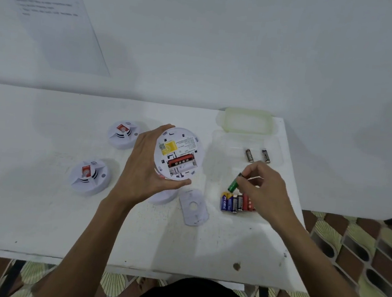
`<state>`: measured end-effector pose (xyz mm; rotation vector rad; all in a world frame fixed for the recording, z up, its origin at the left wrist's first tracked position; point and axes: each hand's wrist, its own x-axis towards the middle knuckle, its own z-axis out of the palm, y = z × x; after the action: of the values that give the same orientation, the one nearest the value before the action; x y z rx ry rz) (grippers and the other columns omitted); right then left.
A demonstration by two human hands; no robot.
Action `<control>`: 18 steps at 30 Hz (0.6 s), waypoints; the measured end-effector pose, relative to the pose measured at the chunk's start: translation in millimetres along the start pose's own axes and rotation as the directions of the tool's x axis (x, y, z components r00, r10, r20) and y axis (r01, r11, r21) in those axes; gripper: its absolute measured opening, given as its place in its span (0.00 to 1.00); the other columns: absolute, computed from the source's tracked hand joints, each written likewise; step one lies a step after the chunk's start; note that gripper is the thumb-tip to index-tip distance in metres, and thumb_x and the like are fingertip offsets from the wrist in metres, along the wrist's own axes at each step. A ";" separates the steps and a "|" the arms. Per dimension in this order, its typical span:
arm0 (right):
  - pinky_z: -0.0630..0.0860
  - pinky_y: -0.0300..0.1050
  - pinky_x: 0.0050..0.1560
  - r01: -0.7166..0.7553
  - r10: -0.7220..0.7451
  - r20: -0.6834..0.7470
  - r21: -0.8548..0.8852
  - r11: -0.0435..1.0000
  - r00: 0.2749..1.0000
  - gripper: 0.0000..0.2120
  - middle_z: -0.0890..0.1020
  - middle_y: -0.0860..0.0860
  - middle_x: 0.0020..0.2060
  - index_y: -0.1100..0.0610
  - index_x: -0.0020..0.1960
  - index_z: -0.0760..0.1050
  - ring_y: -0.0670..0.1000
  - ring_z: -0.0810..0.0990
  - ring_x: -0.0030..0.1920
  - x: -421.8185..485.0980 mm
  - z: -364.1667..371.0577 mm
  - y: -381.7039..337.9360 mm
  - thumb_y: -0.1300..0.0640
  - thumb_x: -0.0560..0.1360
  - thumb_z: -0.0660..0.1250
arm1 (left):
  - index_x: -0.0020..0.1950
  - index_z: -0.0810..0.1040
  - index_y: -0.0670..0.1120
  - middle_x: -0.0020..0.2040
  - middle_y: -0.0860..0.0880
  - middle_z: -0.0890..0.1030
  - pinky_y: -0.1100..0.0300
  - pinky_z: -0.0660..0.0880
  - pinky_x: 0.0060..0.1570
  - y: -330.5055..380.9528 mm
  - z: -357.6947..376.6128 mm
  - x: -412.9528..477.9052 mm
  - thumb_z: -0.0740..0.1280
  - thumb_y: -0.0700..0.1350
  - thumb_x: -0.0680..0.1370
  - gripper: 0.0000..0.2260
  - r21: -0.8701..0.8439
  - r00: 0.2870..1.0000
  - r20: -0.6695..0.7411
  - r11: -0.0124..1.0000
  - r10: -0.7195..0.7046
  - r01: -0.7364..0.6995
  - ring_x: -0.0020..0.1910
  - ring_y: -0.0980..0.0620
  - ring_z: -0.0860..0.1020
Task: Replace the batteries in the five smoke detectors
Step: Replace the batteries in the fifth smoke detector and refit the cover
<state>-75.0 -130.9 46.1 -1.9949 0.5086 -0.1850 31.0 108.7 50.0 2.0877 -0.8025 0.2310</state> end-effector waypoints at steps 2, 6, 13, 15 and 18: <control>0.77 0.41 0.37 -0.040 0.045 0.056 -0.084 0.996 0.997 0.07 0.82 0.50 0.38 0.54 0.40 0.75 0.51 0.83 0.39 6.7 -2.3 20.6 0.62 0.73 0.71 | 0.65 0.64 0.59 0.61 0.71 0.66 0.62 0.66 0.62 7.1 6.2 3.0 0.75 0.61 0.60 0.37 -0.018 1.000 0.021 1.000 0.001 -0.001 0.62 0.69 0.65; 0.78 0.39 0.37 -0.045 0.076 0.162 -0.189 0.981 0.984 0.06 0.82 0.50 0.40 0.53 0.42 0.75 0.50 0.82 0.40 14.8 11.0 43.8 0.61 0.74 0.71 | 0.67 0.69 0.49 0.62 0.54 0.75 0.47 0.71 0.61 2.1 21.6 9.6 0.79 0.58 0.61 0.38 -0.072 0.993 0.117 0.997 -0.029 0.037 0.63 0.49 0.73; 0.75 0.31 0.37 0.010 0.020 0.171 -0.172 0.985 0.985 0.04 0.82 0.47 0.42 0.53 0.46 0.77 0.47 0.82 0.42 14.4 13.4 41.0 0.61 0.77 0.66 | 0.72 0.63 0.49 0.69 0.53 0.70 0.45 0.67 0.65 -1.0 28.5 1.2 0.75 0.65 0.62 0.45 -0.018 0.985 0.151 0.996 -0.079 0.083 0.68 0.49 0.69; 0.74 0.29 0.38 0.079 -0.061 0.131 -0.136 0.988 0.990 0.05 0.82 0.45 0.40 0.54 0.44 0.77 0.46 0.82 0.41 13.7 11.2 27.8 0.61 0.77 0.66 | 0.73 0.63 0.49 0.69 0.52 0.70 0.44 0.67 0.65 -1.8 27.5 0.6 0.76 0.64 0.62 0.45 -0.024 0.983 0.161 0.995 -0.088 0.093 0.68 0.49 0.69; 0.75 0.30 0.40 0.241 -0.238 0.068 -0.050 0.969 0.969 0.04 0.81 0.45 0.38 0.56 0.44 0.77 0.45 0.80 0.39 9.8 14.0 -3.9 0.62 0.76 0.67 | 0.73 0.63 0.48 0.69 0.52 0.70 0.45 0.67 0.65 -1.4 23.9 1.1 0.78 0.61 0.61 0.45 -0.021 0.983 0.164 0.996 -0.079 0.084 0.68 0.48 0.69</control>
<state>-60.4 -122.2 42.1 -2.1101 0.2343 -0.2595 29.8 90.0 35.0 2.1279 -0.8093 0.0040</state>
